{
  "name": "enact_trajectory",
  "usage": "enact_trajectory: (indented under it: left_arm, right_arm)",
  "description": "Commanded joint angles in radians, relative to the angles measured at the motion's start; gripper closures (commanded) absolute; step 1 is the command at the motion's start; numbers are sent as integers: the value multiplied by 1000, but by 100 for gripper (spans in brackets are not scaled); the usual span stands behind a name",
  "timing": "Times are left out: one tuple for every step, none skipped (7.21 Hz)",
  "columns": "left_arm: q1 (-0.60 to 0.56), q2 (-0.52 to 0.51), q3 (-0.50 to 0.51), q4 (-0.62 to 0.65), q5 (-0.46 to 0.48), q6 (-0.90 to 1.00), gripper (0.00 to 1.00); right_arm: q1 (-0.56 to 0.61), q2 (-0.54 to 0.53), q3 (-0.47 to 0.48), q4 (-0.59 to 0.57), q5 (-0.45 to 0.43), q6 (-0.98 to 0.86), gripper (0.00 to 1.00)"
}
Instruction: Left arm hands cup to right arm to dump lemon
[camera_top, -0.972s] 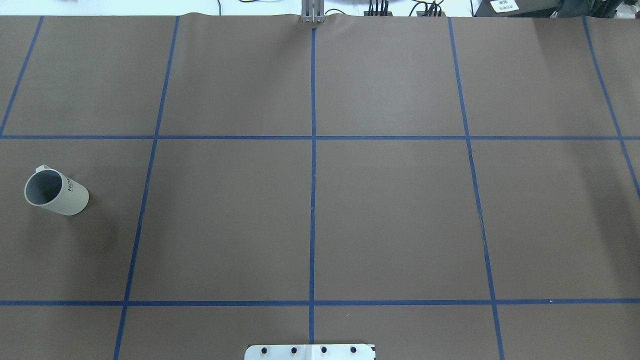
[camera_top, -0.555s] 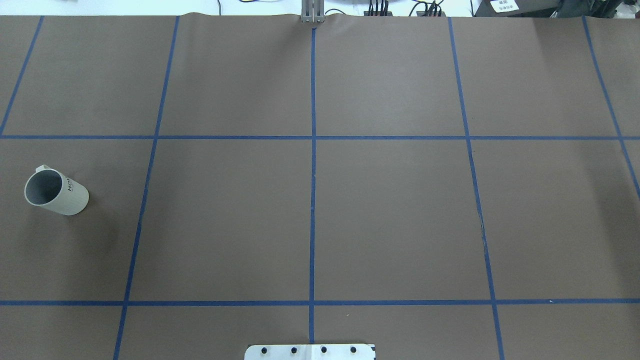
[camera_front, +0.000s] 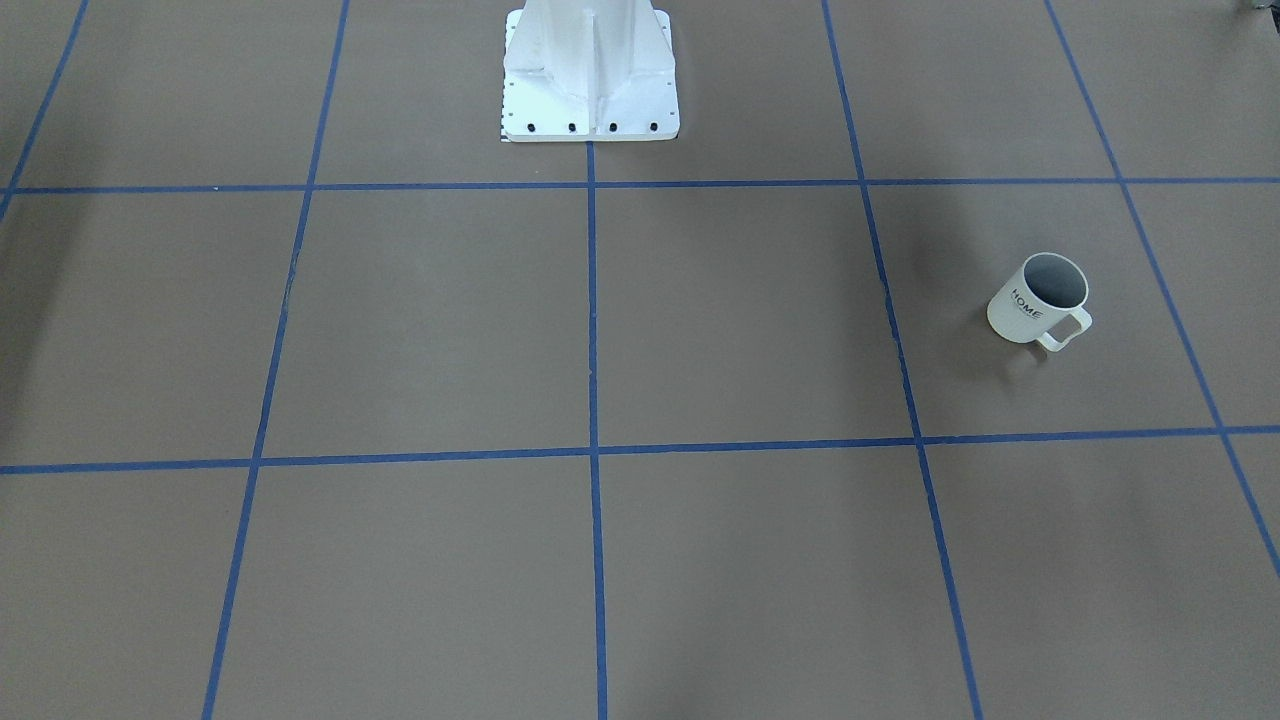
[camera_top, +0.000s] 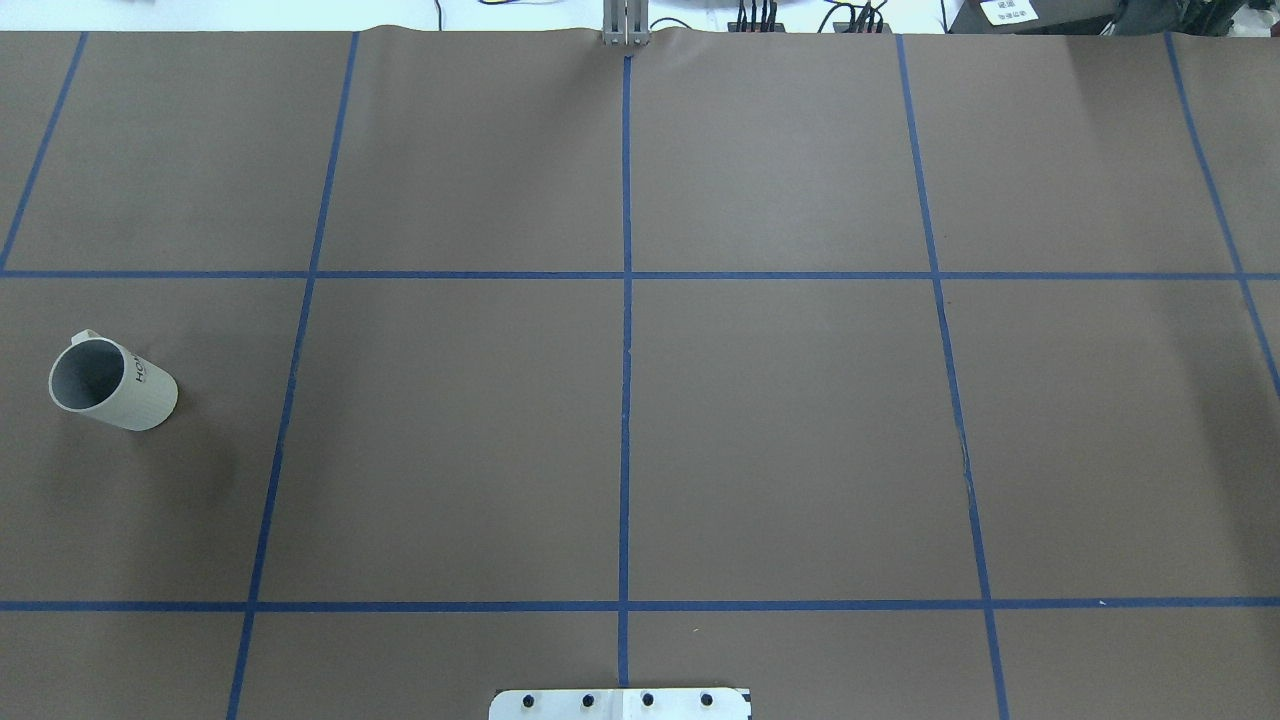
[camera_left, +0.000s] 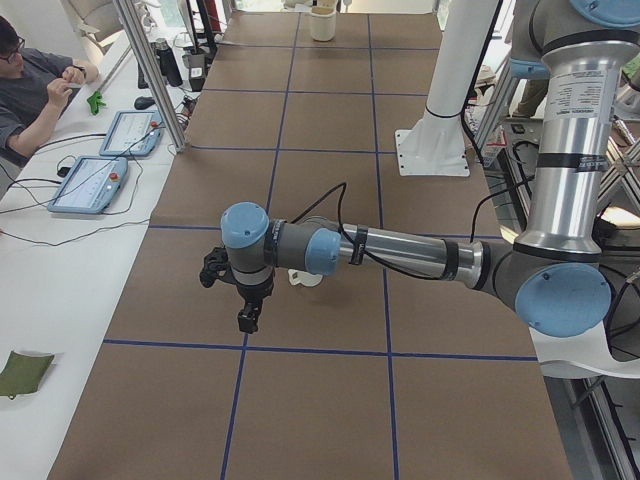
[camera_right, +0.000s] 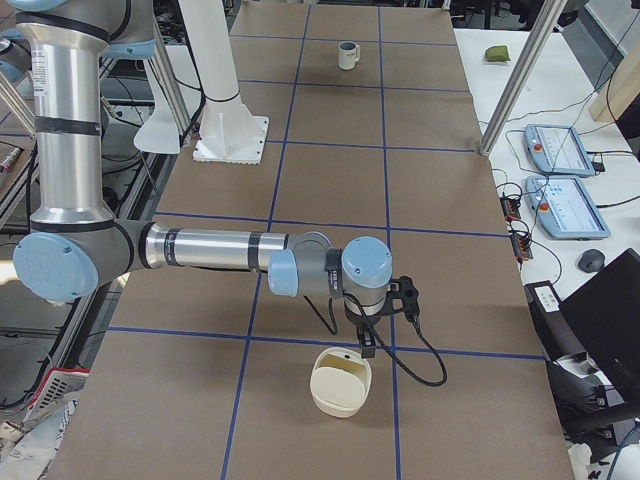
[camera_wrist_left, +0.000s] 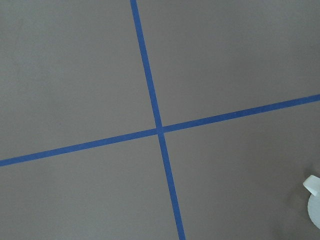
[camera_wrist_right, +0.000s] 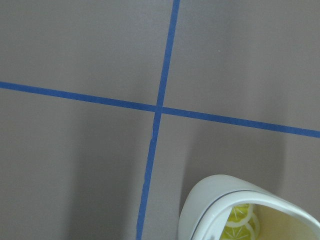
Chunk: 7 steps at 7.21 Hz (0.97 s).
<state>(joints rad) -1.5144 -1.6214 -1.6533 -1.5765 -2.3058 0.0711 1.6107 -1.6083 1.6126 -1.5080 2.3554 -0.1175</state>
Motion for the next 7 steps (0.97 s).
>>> enact_trajectory:
  left_arm:
    - [0, 0, 1, 1, 2, -1, 0]
    - [0, 0, 1, 1, 2, -1, 0]
    - [0, 0, 1, 1, 3, -1, 0]
    - [0, 0, 1, 1, 3, -1, 0]
    - [0, 0, 1, 1, 3, -1, 0]
    - [0, -2, 1, 1, 5, -1, 0]
    - [0, -2, 4, 1, 5, -2, 0]
  right_arm:
    - [1, -1, -3, 2, 7, 10, 0]
    - [0, -1, -5, 2, 7, 30, 0]
    - [1, -2, -2, 2, 4, 38, 0]
    - [2, 1, -5, 2, 2, 38, 0]
    - [0, 1, -5, 2, 4, 36, 0]
    - [1, 1, -5, 2, 4, 36, 0]
    - [2, 1, -5, 2, 4, 36, 0]
